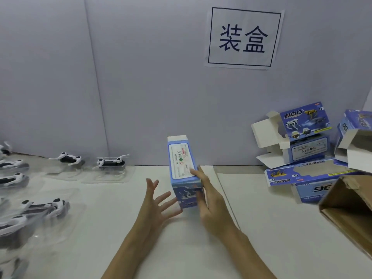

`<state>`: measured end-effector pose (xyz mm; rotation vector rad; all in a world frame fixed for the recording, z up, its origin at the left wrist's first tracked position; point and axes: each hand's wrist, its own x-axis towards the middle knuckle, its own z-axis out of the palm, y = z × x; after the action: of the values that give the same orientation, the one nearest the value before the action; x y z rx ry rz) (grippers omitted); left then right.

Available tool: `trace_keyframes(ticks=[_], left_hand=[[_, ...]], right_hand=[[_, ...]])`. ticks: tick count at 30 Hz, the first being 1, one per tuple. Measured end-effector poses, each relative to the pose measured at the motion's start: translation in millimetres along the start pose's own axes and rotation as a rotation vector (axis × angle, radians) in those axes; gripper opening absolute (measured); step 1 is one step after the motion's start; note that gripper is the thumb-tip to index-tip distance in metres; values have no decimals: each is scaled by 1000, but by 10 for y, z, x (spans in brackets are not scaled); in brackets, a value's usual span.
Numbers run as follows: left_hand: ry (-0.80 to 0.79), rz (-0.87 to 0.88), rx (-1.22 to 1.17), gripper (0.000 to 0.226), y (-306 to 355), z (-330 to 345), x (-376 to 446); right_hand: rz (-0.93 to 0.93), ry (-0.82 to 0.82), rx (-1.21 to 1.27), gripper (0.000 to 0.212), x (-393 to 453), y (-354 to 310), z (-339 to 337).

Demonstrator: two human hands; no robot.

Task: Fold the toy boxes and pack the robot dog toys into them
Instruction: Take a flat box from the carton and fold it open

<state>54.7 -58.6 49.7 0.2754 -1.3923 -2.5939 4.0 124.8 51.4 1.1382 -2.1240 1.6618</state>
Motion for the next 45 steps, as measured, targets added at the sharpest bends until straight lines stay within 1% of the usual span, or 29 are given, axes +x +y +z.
trace_keyframes(ticks=[1,2,4,6,8,9,11,13,14,18,21,24,27,31,32,34,37,38,39,41,42,43,45], left_hand=[[-52,-7,-13,112,3,1,-15],[-94,-3,-33,104,0,4,-38],[-96,10,-98,79,-42,18,-54],[-47,38,-182,52,-93,28,-52],[-45,87,-267,38,-103,15,-53],[-57,114,-299,37,-93,17,-56],[-80,134,-331,43,-90,24,-66],[-72,132,-321,50,-120,41,-64],[-64,136,-303,49,-137,52,-64],[-33,171,-240,47,-178,47,-56],[11,190,-245,46,-171,25,-62],[-3,229,-238,47,-160,22,-82],[-25,252,-229,47,-154,44,-99],[-1,270,-215,43,-144,77,-119],[4,283,-208,41,-136,81,-120],[7,301,-207,42,-122,102,-125],[47,296,-234,49,-103,151,-138],[54,297,-251,49,-94,160,-143],[59,302,-269,47,-80,165,-145],[72,313,-308,41,-43,151,-147],[77,313,-326,40,-32,136,-143],[78,307,-337,40,-31,123,-135],[75,290,-340,39,-44,118,-127]], right_hand=[[-41,-63,-23,52,-24,-29,29],[-69,-114,-45,50,-43,-54,62],[-60,-177,-71,46,-73,-110,135],[-38,-168,-47,45,-89,-180,203],[-39,-122,7,44,-80,-225,252],[-50,-103,26,43,-73,-231,269],[-62,-81,77,49,-72,-217,293],[-25,-56,148,57,-70,-196,289],[0,-46,169,58,-65,-192,283],[9,-54,158,52,-62,-162,284],[0,-91,140,55,-80,-149,313],[-23,-99,153,56,-78,-189,314],[-40,-77,162,52,-75,-220,296],[-46,-74,195,52,-85,-218,281],[-43,-56,201,53,-87,-227,282],[-58,34,166,51,-85,-246,284],[-107,189,57,40,-83,-249,293],[-97,216,25,42,-81,-246,290],[-63,221,3,50,-78,-247,285],[45,193,5,74,-72,-251,284],[94,173,28,82,-68,-256,285],[119,154,68,84,-64,-264,292],[108,151,174,75,-57,-266,318]])
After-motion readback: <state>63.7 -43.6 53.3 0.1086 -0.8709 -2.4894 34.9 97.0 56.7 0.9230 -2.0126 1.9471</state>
